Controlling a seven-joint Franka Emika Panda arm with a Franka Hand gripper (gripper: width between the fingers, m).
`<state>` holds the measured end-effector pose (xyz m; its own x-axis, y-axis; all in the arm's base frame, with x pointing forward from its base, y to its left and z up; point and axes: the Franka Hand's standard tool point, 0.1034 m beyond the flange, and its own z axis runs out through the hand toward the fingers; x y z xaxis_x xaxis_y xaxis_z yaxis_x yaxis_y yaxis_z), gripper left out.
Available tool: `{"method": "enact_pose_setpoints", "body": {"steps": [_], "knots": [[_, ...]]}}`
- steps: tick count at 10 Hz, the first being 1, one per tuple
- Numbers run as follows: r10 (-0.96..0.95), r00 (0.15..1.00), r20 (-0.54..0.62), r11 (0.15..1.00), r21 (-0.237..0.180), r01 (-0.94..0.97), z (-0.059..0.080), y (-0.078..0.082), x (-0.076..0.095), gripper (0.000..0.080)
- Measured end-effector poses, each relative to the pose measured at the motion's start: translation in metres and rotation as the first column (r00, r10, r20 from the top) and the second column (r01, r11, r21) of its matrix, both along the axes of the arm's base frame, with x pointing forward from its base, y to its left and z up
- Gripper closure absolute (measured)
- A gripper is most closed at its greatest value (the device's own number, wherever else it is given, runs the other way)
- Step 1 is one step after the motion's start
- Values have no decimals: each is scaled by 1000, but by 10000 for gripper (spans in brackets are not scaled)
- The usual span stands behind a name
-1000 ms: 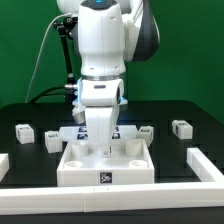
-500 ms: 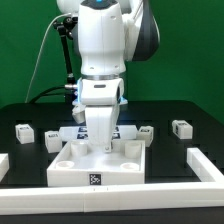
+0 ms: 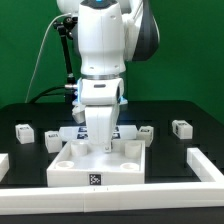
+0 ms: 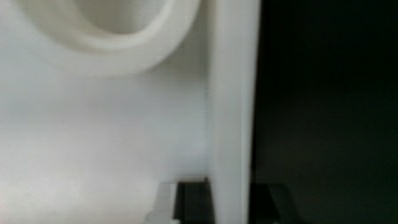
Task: Assemble one leg
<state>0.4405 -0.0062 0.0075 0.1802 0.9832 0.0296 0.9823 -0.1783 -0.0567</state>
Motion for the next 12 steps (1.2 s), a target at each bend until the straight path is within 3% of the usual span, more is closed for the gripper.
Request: {"method": "enact_pose_setpoints", "body": {"steps": [2,4,9,12], "knots": [[30,1000,7,1000,1,-30,1,2,5,742],[112,993,21,994,-4,-112,0,14,15,742],[116,993,22,993,-5,-116,0,15,16,742],[156,987,30,988,3,-156,0,45,19,742]]}}
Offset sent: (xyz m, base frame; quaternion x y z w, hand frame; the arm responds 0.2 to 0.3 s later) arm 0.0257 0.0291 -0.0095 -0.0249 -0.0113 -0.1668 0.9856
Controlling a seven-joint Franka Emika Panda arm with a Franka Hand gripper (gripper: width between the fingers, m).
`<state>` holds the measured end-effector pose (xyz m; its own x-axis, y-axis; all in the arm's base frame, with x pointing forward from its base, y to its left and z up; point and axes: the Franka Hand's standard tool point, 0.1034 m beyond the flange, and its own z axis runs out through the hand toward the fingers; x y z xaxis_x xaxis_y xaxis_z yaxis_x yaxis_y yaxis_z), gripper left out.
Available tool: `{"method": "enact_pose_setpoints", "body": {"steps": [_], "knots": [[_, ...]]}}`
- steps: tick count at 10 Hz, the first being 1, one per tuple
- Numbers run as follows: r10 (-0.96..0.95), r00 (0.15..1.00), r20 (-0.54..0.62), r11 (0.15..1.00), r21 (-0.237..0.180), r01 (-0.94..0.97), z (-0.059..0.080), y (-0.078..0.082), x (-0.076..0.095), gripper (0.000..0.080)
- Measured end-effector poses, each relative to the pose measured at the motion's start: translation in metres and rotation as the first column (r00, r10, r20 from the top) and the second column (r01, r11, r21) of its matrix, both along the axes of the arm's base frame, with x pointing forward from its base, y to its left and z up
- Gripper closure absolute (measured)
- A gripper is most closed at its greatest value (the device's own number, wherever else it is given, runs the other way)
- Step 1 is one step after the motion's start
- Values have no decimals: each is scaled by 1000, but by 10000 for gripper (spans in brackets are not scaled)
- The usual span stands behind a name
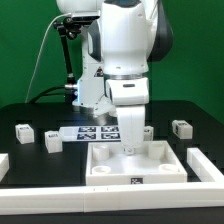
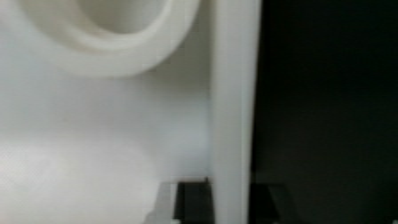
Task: Assemble one leg
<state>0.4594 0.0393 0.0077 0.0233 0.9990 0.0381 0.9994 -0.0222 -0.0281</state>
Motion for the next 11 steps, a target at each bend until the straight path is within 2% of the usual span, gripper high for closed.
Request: {"method": "enact_pose_setpoints", "body": {"steps": [2,4,6,10,11], "knots": [[14,1000,6,1000,8,-14,-1,18,6,742],[23,1000,16,1000,17,-23,-1,29,20,742],[10,1000,16,1000,16,-10,-1,30,29,742],[-16,1000,13,1000,16,16,-1,29,30,735],[-16,1000,12,1000,16,16,-1,29,30,554]]}}
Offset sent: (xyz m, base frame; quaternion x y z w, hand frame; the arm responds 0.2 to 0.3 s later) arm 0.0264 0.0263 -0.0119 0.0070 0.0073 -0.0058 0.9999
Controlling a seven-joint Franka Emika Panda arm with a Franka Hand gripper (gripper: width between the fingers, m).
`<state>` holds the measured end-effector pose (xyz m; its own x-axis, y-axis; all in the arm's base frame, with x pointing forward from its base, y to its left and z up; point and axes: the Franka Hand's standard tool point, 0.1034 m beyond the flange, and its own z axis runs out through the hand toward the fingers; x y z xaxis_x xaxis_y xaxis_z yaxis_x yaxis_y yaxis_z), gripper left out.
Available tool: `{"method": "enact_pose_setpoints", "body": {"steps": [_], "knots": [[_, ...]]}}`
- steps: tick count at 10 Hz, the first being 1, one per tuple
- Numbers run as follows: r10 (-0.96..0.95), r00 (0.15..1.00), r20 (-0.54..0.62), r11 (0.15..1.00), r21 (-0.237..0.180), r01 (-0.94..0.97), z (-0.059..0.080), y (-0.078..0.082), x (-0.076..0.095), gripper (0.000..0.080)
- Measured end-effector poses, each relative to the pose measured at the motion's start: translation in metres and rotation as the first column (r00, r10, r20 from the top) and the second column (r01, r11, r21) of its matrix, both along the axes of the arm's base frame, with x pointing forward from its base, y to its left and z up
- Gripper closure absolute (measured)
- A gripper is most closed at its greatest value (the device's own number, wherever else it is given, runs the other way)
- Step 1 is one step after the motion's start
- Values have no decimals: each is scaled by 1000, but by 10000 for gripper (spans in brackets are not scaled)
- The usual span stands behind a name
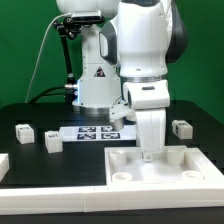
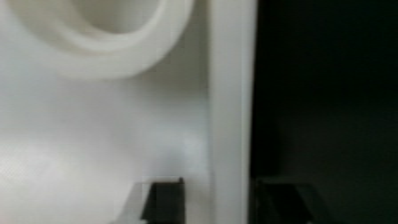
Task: Assemble one leg
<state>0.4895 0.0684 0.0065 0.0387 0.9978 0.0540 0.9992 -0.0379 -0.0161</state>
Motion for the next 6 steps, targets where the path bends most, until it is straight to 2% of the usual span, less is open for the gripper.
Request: {"method": "enact_pose_setpoints", "body": {"steps": [1,2,3,4,5,6], "knots": [[0,1000,0,1000,0,0,0,0,0,419],[-1,1000,0,1000,0,1,0,0,0,419],[-1,1000,0,1000,0,1,0,0,0,229],[-1,1000,0,1000,0,1,0,0,0,229],[-1,1000,0,1000,0,1,0,-1,0,164],[-1,1000,0,1000,0,1,0,-1,0,152]]}}
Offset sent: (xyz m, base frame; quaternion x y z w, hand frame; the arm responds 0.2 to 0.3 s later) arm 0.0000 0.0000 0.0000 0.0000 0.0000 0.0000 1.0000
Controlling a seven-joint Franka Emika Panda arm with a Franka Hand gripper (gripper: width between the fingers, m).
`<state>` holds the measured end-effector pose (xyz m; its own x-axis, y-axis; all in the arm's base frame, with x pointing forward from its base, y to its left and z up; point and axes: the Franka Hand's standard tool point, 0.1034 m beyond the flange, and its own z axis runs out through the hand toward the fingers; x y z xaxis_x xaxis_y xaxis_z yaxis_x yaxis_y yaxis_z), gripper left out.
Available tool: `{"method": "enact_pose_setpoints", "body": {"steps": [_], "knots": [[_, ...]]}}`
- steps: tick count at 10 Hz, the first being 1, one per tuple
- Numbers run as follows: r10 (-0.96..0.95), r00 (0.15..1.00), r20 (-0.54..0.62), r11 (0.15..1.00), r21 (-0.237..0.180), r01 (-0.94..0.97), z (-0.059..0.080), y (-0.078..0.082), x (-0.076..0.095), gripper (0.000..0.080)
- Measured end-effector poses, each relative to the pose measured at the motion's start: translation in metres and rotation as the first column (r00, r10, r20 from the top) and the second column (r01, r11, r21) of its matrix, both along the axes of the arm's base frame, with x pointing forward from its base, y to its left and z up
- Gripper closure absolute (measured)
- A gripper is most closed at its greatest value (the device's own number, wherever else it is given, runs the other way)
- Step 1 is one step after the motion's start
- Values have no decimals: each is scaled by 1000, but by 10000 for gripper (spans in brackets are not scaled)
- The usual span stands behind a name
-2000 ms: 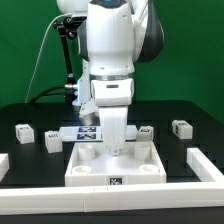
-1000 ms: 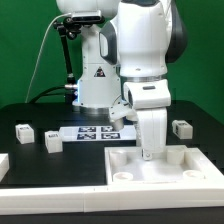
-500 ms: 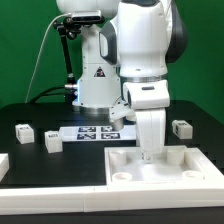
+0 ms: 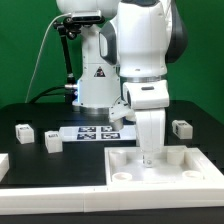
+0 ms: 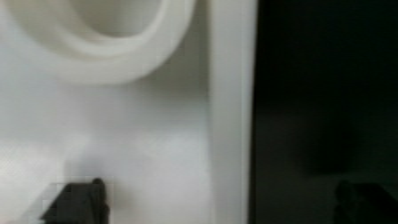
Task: Assemble one leg
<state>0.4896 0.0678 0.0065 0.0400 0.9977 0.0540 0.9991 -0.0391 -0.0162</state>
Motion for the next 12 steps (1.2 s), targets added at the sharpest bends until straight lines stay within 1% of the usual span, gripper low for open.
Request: {"method": "enact_pose_setpoints", "body": {"steps": [3,4,5,6,7,8,9,11,12], "knots": [[-1,1000,0,1000,0,1,0,0,0,151],[-31,999,8,1000,-4,31,8,1,0,151],[-86,996,22,996,-11,87,26,5,-8,151],[-121,992,30,992,-16,121,39,11,-17,151],[-167,986,31,986,-22,167,50,19,-26,151],[-195,981,26,980,-29,195,57,24,-32,151],[-198,979,41,980,-19,199,57,24,-31,151],[-224,974,39,974,-19,225,56,24,-31,151],[-320,947,34,947,-14,320,56,24,-32,151]]}}
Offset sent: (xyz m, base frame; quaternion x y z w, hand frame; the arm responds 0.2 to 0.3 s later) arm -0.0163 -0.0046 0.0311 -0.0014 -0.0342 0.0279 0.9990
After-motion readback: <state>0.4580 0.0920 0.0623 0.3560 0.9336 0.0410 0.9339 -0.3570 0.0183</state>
